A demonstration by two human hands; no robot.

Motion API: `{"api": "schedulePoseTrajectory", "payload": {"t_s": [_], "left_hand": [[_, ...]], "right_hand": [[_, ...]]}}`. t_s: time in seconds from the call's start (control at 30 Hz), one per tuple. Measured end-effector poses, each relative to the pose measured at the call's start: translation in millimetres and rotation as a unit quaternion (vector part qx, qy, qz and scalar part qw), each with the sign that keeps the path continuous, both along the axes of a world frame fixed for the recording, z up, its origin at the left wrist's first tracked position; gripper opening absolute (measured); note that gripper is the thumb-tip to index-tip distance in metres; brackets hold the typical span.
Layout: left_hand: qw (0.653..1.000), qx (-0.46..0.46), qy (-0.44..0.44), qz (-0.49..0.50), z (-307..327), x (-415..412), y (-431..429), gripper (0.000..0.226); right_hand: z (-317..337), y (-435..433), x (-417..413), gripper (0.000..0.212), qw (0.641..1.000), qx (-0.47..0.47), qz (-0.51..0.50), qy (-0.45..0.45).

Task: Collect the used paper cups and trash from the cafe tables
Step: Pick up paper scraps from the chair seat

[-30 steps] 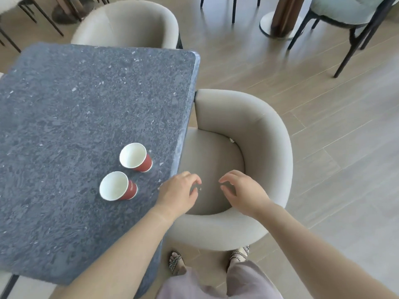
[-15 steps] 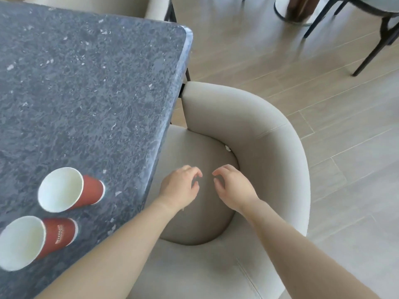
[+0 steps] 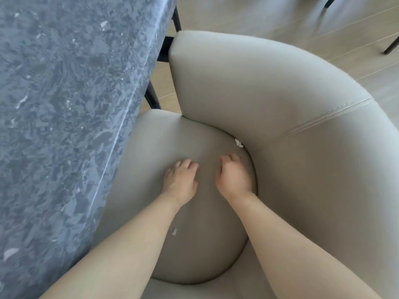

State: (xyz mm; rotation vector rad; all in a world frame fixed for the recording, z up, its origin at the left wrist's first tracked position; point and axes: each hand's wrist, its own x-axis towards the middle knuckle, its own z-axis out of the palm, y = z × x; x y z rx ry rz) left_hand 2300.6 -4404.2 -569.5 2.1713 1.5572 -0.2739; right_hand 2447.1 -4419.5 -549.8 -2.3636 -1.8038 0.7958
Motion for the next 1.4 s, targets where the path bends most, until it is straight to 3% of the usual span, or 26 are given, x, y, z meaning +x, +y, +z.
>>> {"api": "schedulePoseTrajectory", "payload": {"t_s": [0.17, 0.53, 0.8, 0.97, 1.17, 1.4], "left_hand": [[0.996, 0.051, -0.001, -0.071, -25, 9, 12, 0.057], [0.997, 0.04, -0.006, -0.059, -35, 9, -1, 0.062], [0.997, 0.035, -0.041, -0.055, -35, 3, -10, 0.057], [0.991, 0.014, -0.054, -0.12, -33, -7, -9, 0.048], [0.99, 0.028, -0.118, -0.065, -32, -3, -7, 0.014], [0.988, 0.031, -0.151, -0.018, -30, 1, -7, 0.005]], "right_hand": [[-25, 23, 7, 0.034, 0.998, 0.05, -0.001, -0.049], [-40, 21, 15, 0.039, 0.999, 0.001, -0.041, -0.032], [-40, 14, 15, 0.051, 0.998, 0.019, -0.059, -0.027], [-46, 10, 16, 0.054, 0.998, 0.017, -0.049, -0.027], [-52, 9, 14, 0.053, 0.998, 0.028, -0.049, -0.033], [-52, -2, 8, 0.056, 0.998, 0.015, -0.045, -0.038]]}}
